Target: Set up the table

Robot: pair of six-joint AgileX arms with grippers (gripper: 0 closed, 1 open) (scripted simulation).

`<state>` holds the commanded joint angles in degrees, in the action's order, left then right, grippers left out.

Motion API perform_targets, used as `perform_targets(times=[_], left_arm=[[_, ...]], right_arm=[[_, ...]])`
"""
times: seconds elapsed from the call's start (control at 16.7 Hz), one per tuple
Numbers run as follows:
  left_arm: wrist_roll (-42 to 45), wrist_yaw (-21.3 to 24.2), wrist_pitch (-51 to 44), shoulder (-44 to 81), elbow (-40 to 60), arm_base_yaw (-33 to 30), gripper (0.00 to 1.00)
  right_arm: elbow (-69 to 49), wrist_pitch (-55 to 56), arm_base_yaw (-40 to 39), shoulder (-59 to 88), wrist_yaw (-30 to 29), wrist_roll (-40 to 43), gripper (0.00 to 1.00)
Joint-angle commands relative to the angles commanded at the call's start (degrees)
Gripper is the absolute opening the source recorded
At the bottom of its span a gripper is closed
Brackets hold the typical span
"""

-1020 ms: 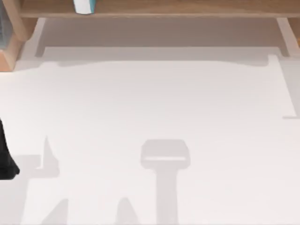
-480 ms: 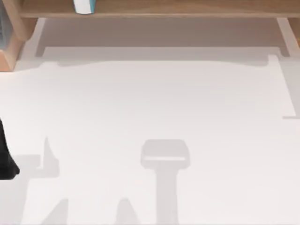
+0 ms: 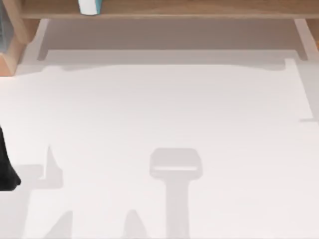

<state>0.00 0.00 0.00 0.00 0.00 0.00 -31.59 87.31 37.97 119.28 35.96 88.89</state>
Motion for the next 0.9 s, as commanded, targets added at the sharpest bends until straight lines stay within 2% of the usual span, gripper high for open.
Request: perform_targets(times=[0.36,0.66,0.9], left_arm=[[0.0,0.0,0.0,0.0,0.0,0.0,1.0],[0.0,0.0,0.0,0.0,0.0,0.0,1.0],[0.0,0.0,0.0,0.0,0.0,0.0,1.0]], right_arm=[[-10.1,-5.8,-4.8,3.4,-4.9,0.1,0.0],[-10.3,-6.3,-4.9,3.6,-5.2,0.0,0.0],[-16.5,-9.6,-6.9,6.2,-7.2,0.0,0.0]])
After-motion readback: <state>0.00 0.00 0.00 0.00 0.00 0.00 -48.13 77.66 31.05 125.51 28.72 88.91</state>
